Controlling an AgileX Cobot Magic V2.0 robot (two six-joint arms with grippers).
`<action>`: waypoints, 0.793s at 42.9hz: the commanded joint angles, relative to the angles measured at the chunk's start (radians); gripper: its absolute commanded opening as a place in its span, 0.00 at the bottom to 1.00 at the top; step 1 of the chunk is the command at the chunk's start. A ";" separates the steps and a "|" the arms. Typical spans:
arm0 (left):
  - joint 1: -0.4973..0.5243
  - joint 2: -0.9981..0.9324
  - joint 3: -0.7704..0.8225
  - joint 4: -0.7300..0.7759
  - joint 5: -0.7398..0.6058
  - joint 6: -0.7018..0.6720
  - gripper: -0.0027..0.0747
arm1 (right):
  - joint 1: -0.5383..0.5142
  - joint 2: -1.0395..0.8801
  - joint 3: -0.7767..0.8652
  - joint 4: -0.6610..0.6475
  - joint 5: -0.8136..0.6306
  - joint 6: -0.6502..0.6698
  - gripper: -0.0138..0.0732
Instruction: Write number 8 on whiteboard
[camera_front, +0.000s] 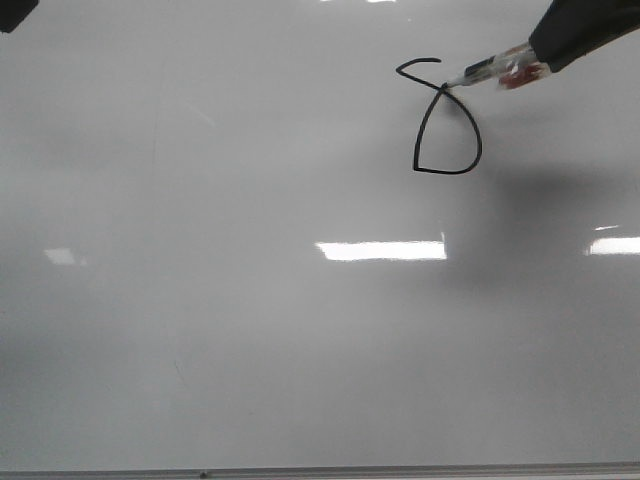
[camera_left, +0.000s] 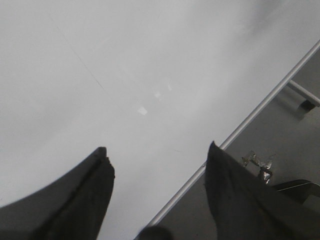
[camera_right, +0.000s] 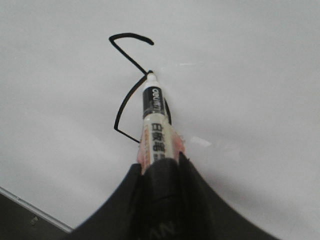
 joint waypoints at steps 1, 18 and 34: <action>0.002 -0.020 -0.026 -0.028 -0.056 -0.007 0.55 | -0.010 -0.028 -0.054 0.003 -0.099 0.003 0.09; -0.002 -0.020 -0.026 -0.031 -0.068 0.010 0.55 | 0.081 -0.106 -0.073 0.005 0.031 -0.050 0.09; -0.228 -0.009 -0.037 -0.240 -0.078 0.313 0.69 | 0.226 -0.300 -0.073 0.007 0.431 -0.322 0.09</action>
